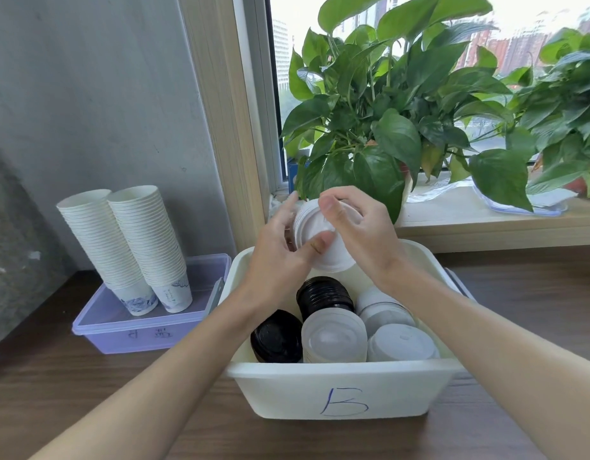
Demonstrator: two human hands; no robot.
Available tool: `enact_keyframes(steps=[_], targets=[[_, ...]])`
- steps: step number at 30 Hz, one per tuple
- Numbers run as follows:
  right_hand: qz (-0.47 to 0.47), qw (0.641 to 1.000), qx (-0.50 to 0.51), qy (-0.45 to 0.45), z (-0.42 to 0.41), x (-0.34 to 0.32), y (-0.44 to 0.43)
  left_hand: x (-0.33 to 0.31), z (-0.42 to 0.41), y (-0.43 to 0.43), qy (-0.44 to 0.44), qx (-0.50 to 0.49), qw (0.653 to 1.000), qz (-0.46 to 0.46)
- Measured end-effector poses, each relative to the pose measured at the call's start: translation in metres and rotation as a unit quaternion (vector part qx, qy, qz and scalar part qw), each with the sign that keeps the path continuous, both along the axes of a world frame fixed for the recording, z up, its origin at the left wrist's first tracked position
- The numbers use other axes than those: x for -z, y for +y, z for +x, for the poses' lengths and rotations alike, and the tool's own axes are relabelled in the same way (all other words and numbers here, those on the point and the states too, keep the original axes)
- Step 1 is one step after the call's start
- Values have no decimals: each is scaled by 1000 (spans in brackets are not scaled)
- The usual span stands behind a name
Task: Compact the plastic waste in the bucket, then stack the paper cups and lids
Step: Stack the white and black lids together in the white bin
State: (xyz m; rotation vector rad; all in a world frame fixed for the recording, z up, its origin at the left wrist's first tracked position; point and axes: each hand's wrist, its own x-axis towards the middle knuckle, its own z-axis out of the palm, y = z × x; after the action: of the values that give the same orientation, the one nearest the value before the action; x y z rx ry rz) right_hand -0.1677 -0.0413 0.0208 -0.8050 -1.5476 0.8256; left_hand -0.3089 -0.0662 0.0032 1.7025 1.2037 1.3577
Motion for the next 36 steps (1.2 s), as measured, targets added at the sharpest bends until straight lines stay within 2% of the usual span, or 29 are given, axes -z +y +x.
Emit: enact_keyframes(steps=[3, 16, 21, 24, 28, 36], targets=[[21, 999, 29, 1, 1, 1, 1, 0, 2, -1, 1, 7, 1000, -18], [71, 994, 68, -41, -1, 6, 6, -4, 0, -3, -22, 9, 1000, 19], [14, 1000, 16, -13, 2, 4, 3, 0, -1, 1, -25, 17, 999, -10], [5, 998, -22, -60, 6, 5, 4, 1, -1, 1, 25, 26, 999, -15], [30, 997, 16, -65, 3, 6, 5, 1, -1, -1, -6, 9, 1000, -9], [71, 992, 52, -88, 1, 7, 5, -1, -2, -2, -4, 14, 1000, 24]])
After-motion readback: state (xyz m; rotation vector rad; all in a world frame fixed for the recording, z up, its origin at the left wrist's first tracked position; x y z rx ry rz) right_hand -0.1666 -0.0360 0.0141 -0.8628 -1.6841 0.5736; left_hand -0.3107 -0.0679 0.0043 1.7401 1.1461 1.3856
